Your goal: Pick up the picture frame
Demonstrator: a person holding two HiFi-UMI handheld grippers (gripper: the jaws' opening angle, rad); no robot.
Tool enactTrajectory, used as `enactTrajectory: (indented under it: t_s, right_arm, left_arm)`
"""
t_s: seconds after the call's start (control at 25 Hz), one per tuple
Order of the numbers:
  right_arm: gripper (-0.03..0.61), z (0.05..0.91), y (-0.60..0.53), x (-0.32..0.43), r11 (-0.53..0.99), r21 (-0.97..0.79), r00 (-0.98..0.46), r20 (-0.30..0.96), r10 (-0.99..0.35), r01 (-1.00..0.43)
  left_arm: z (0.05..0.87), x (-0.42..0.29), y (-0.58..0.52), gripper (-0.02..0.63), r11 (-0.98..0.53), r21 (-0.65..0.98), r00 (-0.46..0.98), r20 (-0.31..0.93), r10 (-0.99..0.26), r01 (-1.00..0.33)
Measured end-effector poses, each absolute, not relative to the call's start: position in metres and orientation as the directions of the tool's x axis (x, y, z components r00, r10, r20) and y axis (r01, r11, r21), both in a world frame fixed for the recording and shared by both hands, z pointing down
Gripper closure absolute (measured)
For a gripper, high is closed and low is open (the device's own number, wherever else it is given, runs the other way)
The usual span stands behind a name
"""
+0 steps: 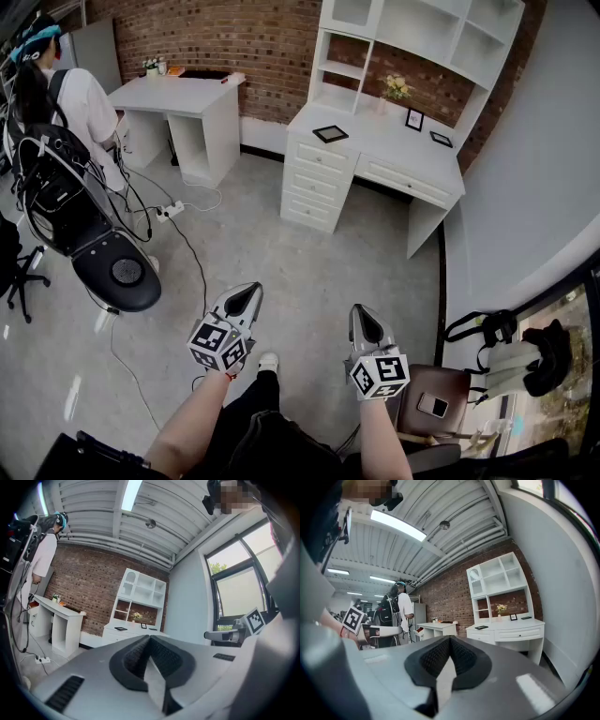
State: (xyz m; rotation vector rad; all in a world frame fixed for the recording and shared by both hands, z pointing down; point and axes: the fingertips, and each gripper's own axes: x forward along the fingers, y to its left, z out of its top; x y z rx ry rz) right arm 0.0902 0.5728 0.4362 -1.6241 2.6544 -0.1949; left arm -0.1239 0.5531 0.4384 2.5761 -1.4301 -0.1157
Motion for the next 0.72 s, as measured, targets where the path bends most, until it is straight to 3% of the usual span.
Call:
enactTrajectory:
  t_s: [0.72]
  right_arm:
    - [0.577,0.442,0.378,0.064,0.452,-0.137,-0.463,0.066,-0.884,-0.882]
  left_arm:
    - [0.442,-0.143,0.367,0.618,-0.527,0.236,0.551,0.048,-0.833,-0.816]
